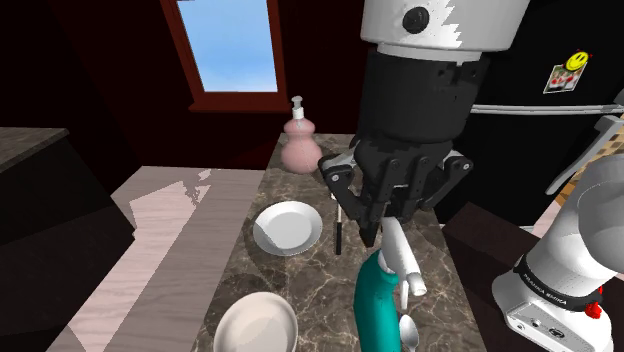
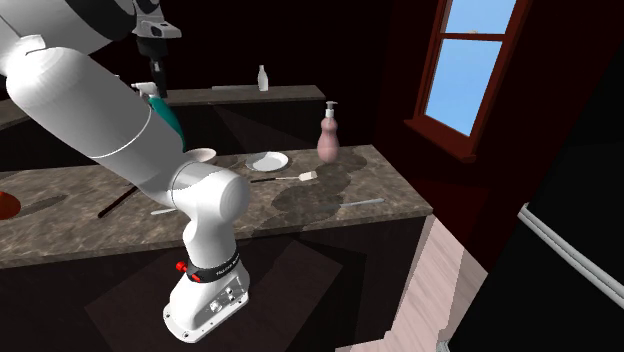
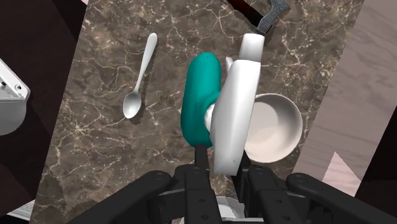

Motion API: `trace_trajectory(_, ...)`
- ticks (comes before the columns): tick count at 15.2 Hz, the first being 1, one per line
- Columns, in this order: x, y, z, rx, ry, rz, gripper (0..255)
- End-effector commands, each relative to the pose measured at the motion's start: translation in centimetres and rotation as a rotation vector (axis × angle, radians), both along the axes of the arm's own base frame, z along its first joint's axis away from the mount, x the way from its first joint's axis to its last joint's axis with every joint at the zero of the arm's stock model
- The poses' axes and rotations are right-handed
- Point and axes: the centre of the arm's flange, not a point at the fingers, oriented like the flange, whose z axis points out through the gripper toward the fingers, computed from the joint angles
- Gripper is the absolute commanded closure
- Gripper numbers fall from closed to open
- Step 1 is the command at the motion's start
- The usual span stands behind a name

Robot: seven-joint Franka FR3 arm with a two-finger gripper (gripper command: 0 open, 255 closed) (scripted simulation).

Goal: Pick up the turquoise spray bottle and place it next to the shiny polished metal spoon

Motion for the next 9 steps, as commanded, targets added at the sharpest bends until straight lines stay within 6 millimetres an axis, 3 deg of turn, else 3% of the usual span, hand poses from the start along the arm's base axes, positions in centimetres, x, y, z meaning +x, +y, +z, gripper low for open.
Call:
trace_trajectory(1,-0.1,-0.1,-1.1,0.000,-0.001,0.000,255)
trace_trajectory(9,-0.1,-0.1,-5.3,0.000,-0.001,0.000,255)
